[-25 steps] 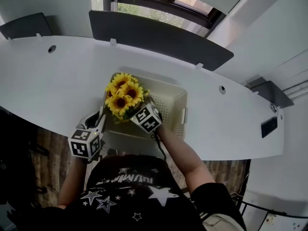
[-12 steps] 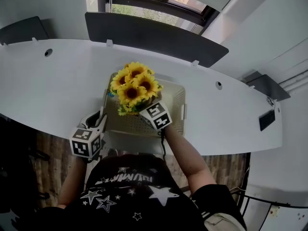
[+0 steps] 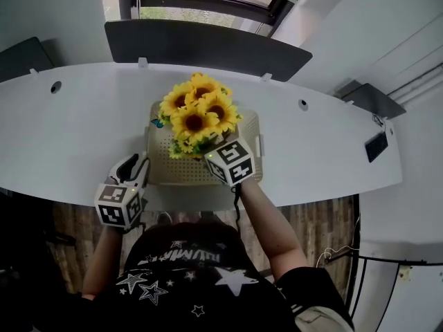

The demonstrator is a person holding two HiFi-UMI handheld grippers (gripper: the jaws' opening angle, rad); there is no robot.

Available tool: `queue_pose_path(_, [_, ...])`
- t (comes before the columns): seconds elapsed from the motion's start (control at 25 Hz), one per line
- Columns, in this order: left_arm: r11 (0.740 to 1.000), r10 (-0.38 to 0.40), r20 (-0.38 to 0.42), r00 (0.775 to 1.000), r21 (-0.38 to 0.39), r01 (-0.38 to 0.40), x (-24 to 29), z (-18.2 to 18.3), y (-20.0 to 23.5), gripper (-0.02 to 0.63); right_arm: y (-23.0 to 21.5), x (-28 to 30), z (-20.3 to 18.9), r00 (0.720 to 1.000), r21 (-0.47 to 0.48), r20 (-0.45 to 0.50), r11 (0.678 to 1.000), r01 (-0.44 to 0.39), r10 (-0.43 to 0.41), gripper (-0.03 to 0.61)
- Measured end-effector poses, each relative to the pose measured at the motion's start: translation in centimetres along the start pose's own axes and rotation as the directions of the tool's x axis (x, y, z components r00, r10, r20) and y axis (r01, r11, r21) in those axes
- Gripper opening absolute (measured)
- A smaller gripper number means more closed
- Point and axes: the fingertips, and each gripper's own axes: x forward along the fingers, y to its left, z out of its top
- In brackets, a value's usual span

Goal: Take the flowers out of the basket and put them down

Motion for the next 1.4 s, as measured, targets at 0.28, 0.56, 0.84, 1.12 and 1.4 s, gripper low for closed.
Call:
queue_pose_path(0.28, [0.990,-0.077,0.107,0.991,0.127,0.063,-1.4,4.3,-0.5,0.114,-0.5,-3.5,-0.2,0.991,0.059,0.025,0.990,0.128,-0.130,0.541])
queue_pose_path(0.56, [0.980,-0.169,0.160,0.973,0.132,0.149,0.4,5.8,-0.9,0.066,-1.5,-5.1,-0.8,0.974,0.102,0.056,0.972,0.213,-0.220,0.541])
queue_pose_path(0.84, [0.978,-0.170,0.165,0.971,0.145,0.147,2.0,6.3,-8.9,0.018,-5.5,-12.3,-1.8,0.967,0.122,0.088,0.966,0.228,-0.239,0.541])
queue_pose_path(1.12, [0.981,-0.145,0.190,0.971,0.159,0.115,3.9,6.3,-14.9,0.017,-9.2,-17.6,-3.8,0.966,0.127,0.102,0.966,0.225,-0.238,0.541])
queue_pose_path(1.4, [0.981,-0.126,0.168,0.978,0.164,0.099,7.0,6.0,-21.8,0.017,-13.4,-22.5,-6.5,0.967,0.143,0.102,0.966,0.217,-0.232,0.541])
